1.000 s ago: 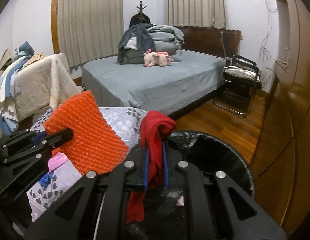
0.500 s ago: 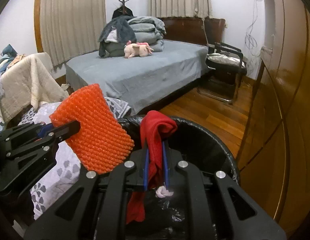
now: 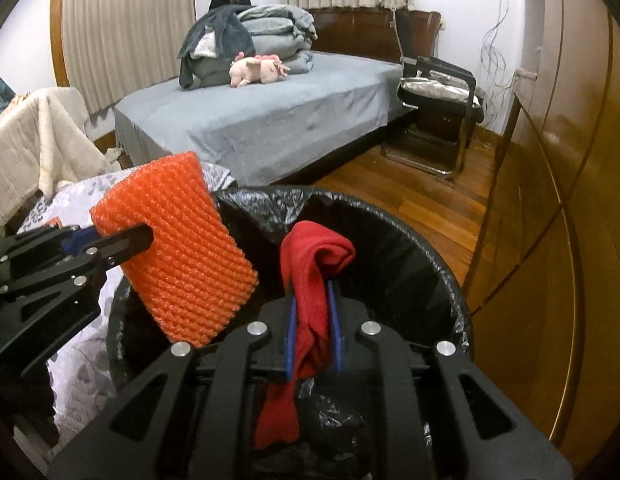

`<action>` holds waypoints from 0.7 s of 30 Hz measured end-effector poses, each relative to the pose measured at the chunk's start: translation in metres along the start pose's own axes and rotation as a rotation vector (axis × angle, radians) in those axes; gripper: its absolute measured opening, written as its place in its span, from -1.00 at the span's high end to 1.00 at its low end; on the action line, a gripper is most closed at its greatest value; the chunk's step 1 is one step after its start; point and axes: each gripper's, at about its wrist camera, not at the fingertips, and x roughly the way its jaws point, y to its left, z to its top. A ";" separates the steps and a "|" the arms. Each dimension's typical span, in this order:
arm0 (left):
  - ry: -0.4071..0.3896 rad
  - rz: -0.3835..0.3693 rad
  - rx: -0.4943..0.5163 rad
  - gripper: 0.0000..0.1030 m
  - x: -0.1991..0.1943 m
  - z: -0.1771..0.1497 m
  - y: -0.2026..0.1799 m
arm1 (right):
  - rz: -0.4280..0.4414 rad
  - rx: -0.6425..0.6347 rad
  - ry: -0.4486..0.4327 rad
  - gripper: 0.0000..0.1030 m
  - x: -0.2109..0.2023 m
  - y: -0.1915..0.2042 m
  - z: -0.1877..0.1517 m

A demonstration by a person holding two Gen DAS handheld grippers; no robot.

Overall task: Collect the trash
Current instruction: 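Open both tools to drop the orange pad and red cloth into the bin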

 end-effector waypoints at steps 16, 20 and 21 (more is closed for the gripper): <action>-0.014 0.047 -0.034 -0.11 -0.022 -0.008 0.015 | -0.011 0.008 0.033 -0.25 -0.005 0.003 -0.015; -0.035 0.077 -0.059 -0.41 -0.039 -0.012 0.027 | -0.020 0.012 -0.019 -0.75 -0.017 0.011 -0.010; -0.040 0.088 -0.065 -0.48 -0.044 -0.013 0.031 | -0.017 0.014 -0.033 -0.76 -0.021 0.013 -0.008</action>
